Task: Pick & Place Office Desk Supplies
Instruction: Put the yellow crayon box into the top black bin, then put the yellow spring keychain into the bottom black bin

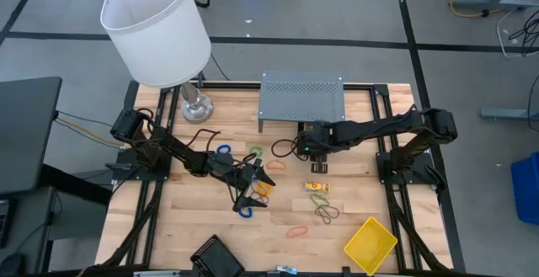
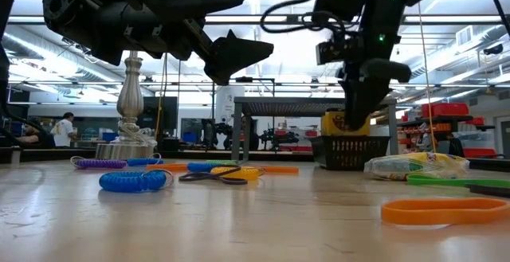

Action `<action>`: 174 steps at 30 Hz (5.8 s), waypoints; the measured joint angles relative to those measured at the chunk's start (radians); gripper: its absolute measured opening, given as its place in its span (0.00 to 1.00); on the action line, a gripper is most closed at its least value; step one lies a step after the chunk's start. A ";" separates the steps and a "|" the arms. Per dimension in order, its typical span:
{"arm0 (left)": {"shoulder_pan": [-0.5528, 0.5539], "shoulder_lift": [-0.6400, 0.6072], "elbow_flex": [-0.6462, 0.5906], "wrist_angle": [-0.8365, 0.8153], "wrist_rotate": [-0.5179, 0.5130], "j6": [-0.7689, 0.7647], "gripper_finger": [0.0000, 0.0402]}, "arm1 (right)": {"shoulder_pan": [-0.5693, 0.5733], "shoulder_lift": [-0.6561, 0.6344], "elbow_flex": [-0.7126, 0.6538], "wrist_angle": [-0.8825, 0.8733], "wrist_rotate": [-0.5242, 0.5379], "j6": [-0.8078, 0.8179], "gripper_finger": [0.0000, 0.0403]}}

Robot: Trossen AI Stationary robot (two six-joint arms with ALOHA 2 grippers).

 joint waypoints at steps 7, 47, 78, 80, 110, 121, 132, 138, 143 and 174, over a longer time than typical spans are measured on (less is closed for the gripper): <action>0.000 0.000 0.000 -0.007 0.000 0.001 0.93 | 0.010 -0.020 0.000 -0.023 -0.003 0.008 0.42; 0.001 0.000 0.000 -0.003 0.008 0.010 0.93 | 0.280 0.209 0.017 0.007 -0.264 0.270 0.42; 0.000 0.000 0.000 -0.002 0.026 0.003 0.93 | 0.084 0.211 0.228 -0.269 0.214 0.124 0.07; 0.000 0.000 0.000 -0.002 0.027 0.004 0.93 | 0.066 0.211 0.227 -0.264 0.174 0.094 0.07; 0.000 0.000 0.000 -0.002 0.027 0.011 0.93 | 0.074 0.206 0.283 -0.230 0.099 0.121 0.55; -0.098 -0.293 0.000 -0.348 -0.195 0.176 0.90 | 0.295 0.204 0.350 -0.003 -0.062 0.122 0.52; -0.432 -0.692 -0.089 -0.638 -0.665 0.205 0.86 | 0.411 0.205 0.236 0.490 -0.145 0.146 0.52; -0.464 -0.709 -0.324 -0.369 -0.795 0.066 0.86 | 0.336 0.247 0.205 0.522 -0.140 0.131 0.52; -0.463 -0.707 -0.474 -0.139 -0.818 0.021 0.86 | 0.271 0.315 0.217 0.456 -0.191 0.021 0.52; -0.463 -0.706 -0.542 -0.073 -0.892 0.015 0.86 | 0.238 0.528 0.359 0.359 -0.176 -0.257 0.35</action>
